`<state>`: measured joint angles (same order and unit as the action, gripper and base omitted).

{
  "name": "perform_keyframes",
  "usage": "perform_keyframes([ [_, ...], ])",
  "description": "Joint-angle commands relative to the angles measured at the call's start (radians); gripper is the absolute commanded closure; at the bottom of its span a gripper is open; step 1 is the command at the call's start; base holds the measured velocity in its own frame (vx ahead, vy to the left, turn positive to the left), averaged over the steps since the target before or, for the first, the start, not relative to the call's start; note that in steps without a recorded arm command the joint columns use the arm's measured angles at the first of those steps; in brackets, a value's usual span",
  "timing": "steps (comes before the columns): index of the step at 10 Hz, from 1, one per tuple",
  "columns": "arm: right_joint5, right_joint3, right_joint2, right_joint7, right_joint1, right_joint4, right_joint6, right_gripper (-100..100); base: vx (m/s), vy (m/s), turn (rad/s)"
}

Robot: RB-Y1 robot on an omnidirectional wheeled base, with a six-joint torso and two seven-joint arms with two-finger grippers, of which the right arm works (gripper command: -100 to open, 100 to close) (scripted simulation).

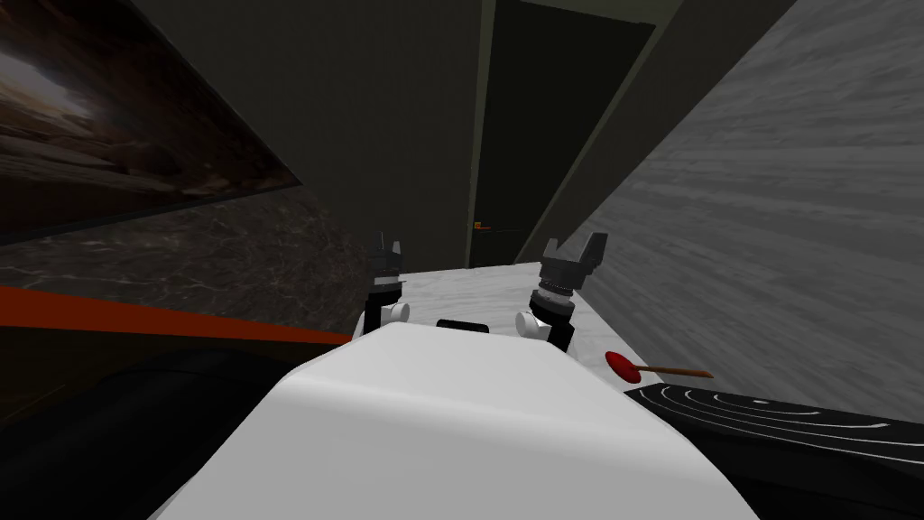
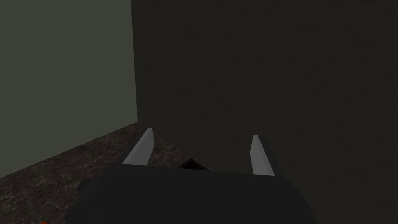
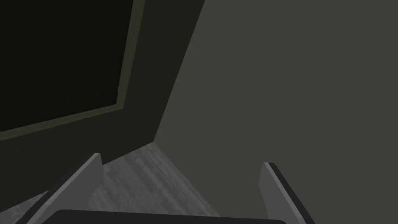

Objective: Pull the door open

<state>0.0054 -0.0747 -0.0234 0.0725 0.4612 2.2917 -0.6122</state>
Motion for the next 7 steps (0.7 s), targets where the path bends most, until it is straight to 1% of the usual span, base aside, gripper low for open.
perform_keyframes([
  [1, -0.002, 0.003, 0.009, -0.004, -0.013, -0.035, -0.005, -100, -0.031, 0.044, 0.046],
  [3, -0.003, 0.006, 0.016, -0.007, -0.025, -0.068, -0.010, -100, 0.095, -0.007, 0.037],
  [4, -0.004, 0.009, 0.023, -0.011, -0.038, -0.103, -0.014, -100, 0.104, -0.014, 0.052],
  [7, -0.008, 0.016, 0.037, -0.018, -0.065, -0.174, -0.024, -100, 0.091, -0.012, 0.049],
])
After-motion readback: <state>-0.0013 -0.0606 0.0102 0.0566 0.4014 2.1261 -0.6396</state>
